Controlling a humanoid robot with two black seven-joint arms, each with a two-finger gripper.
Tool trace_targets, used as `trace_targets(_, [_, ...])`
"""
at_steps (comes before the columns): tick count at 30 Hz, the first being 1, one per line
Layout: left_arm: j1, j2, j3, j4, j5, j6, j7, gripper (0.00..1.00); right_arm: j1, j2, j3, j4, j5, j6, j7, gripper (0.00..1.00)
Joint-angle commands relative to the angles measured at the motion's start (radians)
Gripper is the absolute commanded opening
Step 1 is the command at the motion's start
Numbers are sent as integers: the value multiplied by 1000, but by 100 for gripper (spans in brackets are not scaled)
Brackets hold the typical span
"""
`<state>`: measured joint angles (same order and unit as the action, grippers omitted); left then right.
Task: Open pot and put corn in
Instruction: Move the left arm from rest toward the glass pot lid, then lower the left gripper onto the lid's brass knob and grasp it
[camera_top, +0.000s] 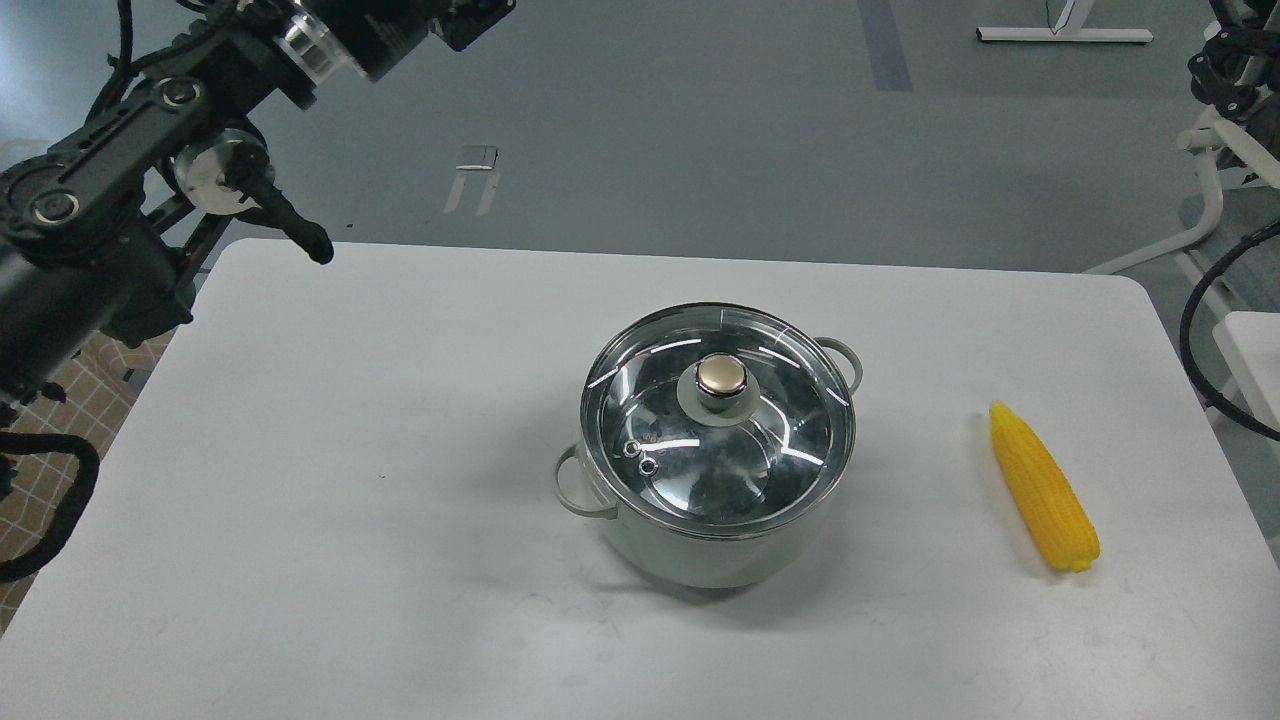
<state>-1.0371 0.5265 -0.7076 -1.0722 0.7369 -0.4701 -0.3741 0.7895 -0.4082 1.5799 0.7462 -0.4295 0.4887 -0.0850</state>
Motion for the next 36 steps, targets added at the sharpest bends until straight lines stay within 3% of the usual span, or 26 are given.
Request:
trace_targets(1, [-1,7,57,-109,272,18,11,97,-7,-3,0,1,0,0,1,100])
trace_targets(5, [-11,-5,134,-215,704,27,12,97,-10,-3,0,7,0,0,1,100])
trace_targets(10, [-3,-78,137,-313,964,27,7,95,-24,-6,5,25,0,0,1,100])
trace_targets(14, [-6,-141,196,-341,1022,25,9,90,-35,-18,17,28,0,0,1,100])
trace_targets(18, [-3,-155,255,-338,1122,33,11,78,-41,-31,26,30,0,0,1,100])
trace_targets(26, [23,-158,336,-315,1273,45,6,77,-52,-37,43,28,0,0,1,100])
trace_targets(36, [85,-122,323,-316,1270,82,9,77,-52,-35,43,28,0,0,1,100])
